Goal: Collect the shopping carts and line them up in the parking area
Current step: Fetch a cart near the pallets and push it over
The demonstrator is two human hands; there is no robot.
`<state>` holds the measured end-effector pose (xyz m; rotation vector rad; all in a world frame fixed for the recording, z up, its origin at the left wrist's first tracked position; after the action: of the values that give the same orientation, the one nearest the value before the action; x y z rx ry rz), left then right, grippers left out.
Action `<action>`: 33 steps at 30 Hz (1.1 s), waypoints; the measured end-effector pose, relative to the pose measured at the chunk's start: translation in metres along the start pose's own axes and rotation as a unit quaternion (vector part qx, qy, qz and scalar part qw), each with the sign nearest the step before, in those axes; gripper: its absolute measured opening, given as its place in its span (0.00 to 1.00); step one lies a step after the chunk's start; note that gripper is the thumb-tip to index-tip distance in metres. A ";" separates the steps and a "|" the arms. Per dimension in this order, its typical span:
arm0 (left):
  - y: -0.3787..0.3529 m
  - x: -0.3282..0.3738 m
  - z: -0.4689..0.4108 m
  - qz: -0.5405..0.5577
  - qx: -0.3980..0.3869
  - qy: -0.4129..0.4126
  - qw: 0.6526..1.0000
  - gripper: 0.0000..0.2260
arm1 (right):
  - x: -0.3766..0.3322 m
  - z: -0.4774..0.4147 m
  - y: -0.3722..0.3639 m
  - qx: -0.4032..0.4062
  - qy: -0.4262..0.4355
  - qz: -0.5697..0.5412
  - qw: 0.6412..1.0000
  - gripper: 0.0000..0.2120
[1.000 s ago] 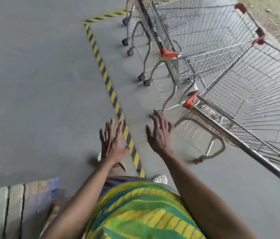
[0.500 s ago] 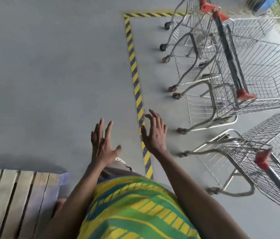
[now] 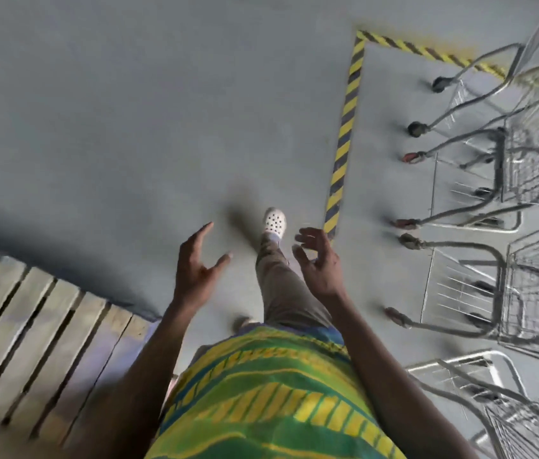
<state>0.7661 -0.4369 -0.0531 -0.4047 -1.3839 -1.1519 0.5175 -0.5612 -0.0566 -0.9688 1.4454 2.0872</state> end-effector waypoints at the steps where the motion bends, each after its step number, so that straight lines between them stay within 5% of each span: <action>1: 0.010 -0.003 -0.020 0.011 0.009 0.014 1.000 0.30 | -0.010 -0.024 -0.012 -0.017 -0.004 -0.006 1.000 0.13; 7: 0.081 -0.010 -0.169 0.051 0.086 0.073 0.992 0.28 | -0.102 -0.212 -0.078 -0.106 0.012 0.000 0.994 0.09; 13: 0.180 0.036 -0.306 0.100 0.201 0.086 0.971 0.25 | -0.279 -0.392 -0.133 -0.196 0.105 0.034 0.974 0.07; 21: 0.283 -0.004 -0.415 0.190 0.372 0.192 0.888 0.09 | -0.473 -0.531 -0.249 -0.309 0.211 0.036 0.927 0.04; 27: 0.380 -0.067 -0.557 0.240 0.345 0.245 0.874 0.07 | -0.561 -0.612 -0.371 -0.379 0.191 0.072 0.903 0.06; 33: 0.555 -0.012 -0.744 0.236 0.343 0.163 0.895 0.07 | -0.711 -0.695 -0.448 -0.409 0.215 0.088 0.882 0.04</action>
<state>1.6253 -0.7861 -0.0172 -0.0199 -1.2067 -0.2693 1.5088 -1.0066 0.0369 -1.7530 0.7829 2.8200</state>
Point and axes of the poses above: each hand's wrist, its own z-axis away from the middle knuckle, its own y-axis out of the back of the hand, x = y × z, the point moved 7 cm from there along -z, towards the middle knuckle, and after that the axes turned 10 degrees about z, right-handed, at the moved point
